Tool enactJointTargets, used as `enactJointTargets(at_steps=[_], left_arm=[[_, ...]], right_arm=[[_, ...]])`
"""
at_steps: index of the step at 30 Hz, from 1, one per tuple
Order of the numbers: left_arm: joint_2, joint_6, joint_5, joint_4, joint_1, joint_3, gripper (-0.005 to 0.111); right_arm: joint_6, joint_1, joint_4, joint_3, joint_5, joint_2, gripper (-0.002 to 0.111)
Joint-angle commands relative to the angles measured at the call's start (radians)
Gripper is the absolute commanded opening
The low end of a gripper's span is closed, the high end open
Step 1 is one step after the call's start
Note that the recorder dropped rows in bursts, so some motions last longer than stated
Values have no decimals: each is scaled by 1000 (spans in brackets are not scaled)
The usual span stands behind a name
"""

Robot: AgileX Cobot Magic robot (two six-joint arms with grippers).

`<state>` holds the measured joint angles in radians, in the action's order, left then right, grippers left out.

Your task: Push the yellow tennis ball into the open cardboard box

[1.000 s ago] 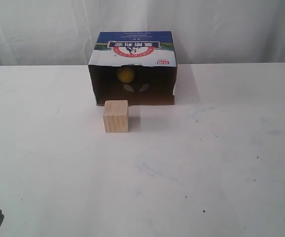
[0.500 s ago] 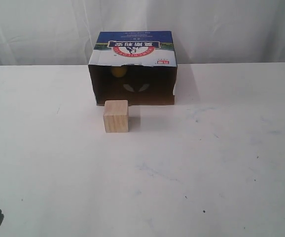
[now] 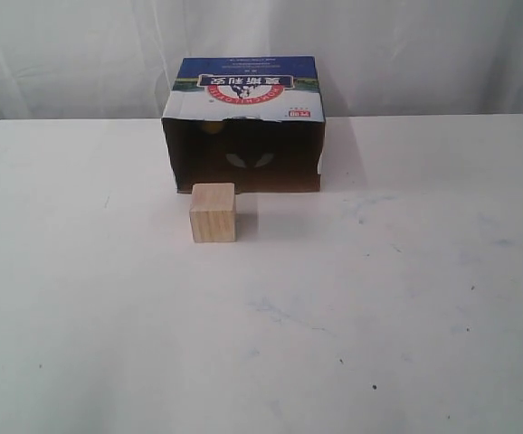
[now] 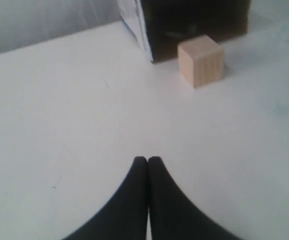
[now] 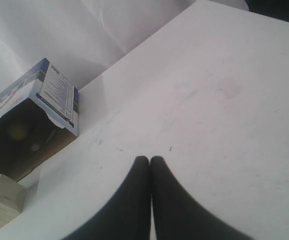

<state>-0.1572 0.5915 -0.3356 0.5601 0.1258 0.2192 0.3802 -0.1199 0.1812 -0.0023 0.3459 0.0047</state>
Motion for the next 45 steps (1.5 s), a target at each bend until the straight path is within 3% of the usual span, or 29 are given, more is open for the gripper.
enactJointTargets(at_steps=[1, 4, 7, 10, 15, 19, 24, 27, 45], left_arm=[[122, -242, 167, -153, 9, -80, 0], [127, -283, 374, -168, 11, -197, 0], [127, -299, 455, -164, -2, -219, 0], [123, -308, 344, -155, -55, -219, 0], [127, -402, -58, -166, -82, -219, 0], [157, -385, -49, -171, -82, -219, 0], [157, -391, 125, -212, -82, -219, 0], [157, -391, 104, -284, -82, -219, 0], [157, -385, 105, -288, -82, -219, 0]], right_arm=[[-2, -3, 3, 2, -4, -5, 0], [-2, -3, 3, 2, -4, -5, 0], [-2, -3, 3, 2, -4, -5, 0], [-2, -3, 3, 2, -4, -5, 0], [-2, -3, 3, 2, -4, -5, 0], [-2, -3, 3, 2, -4, -5, 0], [-2, -3, 3, 2, -4, -5, 0], [-2, -3, 3, 2, -4, -5, 0], [-2, -3, 3, 2, -4, -5, 0]])
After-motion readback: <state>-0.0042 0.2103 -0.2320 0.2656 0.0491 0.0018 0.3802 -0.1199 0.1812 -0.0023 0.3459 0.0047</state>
